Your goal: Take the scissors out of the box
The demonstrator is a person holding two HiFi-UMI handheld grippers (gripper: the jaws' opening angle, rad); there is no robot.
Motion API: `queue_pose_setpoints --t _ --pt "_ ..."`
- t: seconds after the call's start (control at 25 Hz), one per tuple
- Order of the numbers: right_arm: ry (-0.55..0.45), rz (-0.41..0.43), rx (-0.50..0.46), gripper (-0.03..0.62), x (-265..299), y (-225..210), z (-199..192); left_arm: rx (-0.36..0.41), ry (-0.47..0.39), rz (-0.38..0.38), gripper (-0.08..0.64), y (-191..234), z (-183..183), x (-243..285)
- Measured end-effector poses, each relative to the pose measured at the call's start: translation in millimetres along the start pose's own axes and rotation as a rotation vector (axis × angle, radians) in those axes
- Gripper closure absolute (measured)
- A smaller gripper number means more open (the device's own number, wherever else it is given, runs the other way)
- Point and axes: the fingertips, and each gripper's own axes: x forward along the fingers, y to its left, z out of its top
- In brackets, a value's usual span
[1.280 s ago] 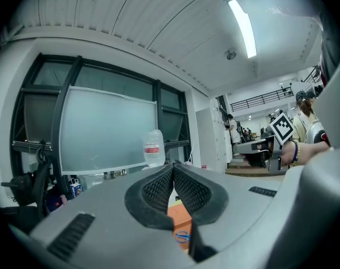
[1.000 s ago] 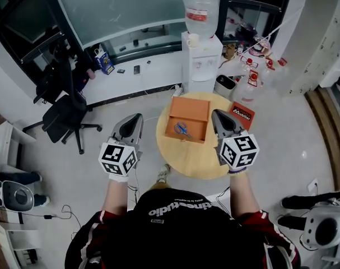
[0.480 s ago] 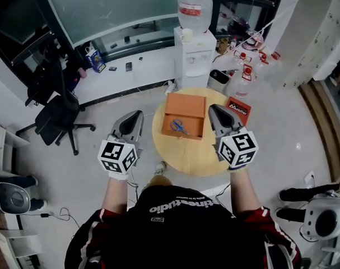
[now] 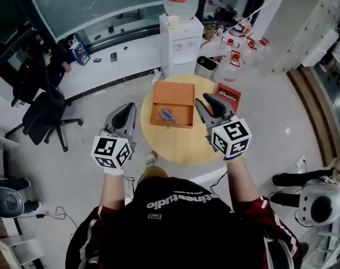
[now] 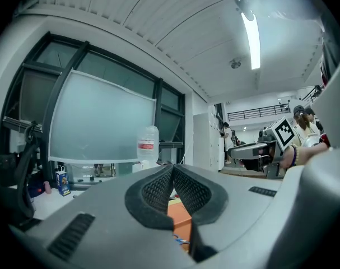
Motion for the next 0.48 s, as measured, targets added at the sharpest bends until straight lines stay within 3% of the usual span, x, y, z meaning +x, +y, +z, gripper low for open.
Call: queue_pose_setpoints --t 0.48 --pt "0.136 0.058 -0.033 0.466 42 6 -57 0.008 0.03 0.02 0.543 7 -18 1"
